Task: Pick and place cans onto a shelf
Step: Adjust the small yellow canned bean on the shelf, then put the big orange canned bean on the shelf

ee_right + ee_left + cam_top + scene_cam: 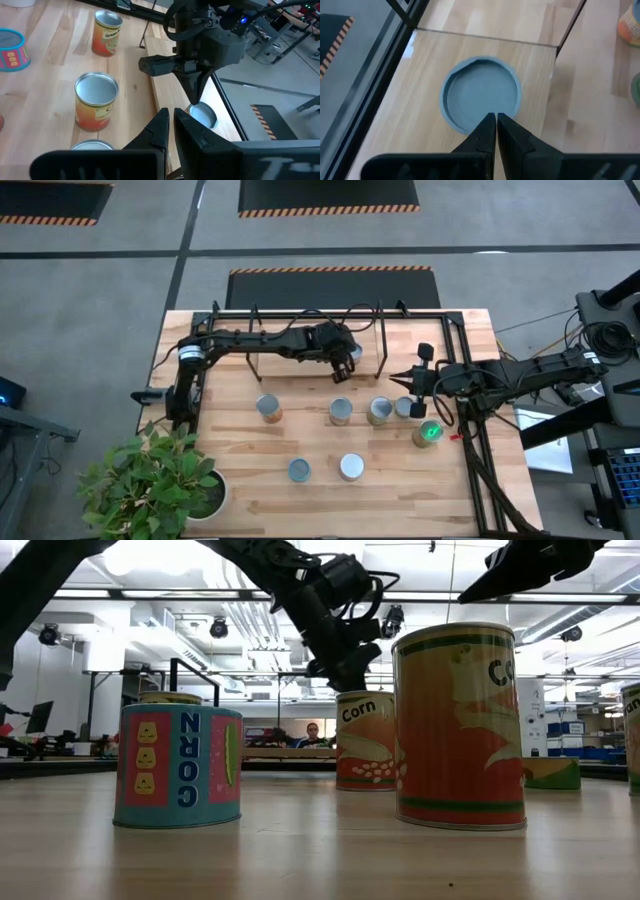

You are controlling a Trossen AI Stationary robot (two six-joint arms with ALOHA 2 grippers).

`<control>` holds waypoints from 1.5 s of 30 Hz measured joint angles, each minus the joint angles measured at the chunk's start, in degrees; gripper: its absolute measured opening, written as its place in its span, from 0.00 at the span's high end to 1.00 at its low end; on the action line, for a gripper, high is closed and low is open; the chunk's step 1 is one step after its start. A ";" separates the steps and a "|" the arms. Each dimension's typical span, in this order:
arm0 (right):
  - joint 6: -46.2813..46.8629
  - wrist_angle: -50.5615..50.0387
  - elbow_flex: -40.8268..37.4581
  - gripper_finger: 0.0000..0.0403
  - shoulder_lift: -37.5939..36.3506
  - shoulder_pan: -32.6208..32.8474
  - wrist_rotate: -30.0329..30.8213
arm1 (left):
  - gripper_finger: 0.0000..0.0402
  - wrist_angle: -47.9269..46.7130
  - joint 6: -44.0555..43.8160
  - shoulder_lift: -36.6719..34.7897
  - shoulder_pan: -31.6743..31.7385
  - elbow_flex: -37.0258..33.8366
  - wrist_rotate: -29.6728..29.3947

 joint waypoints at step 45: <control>-0.51 -0.42 0.00 0.96 0.04 -0.01 -0.01 | 1.00 2.06 -1.30 4.04 -1.79 7.86 -0.53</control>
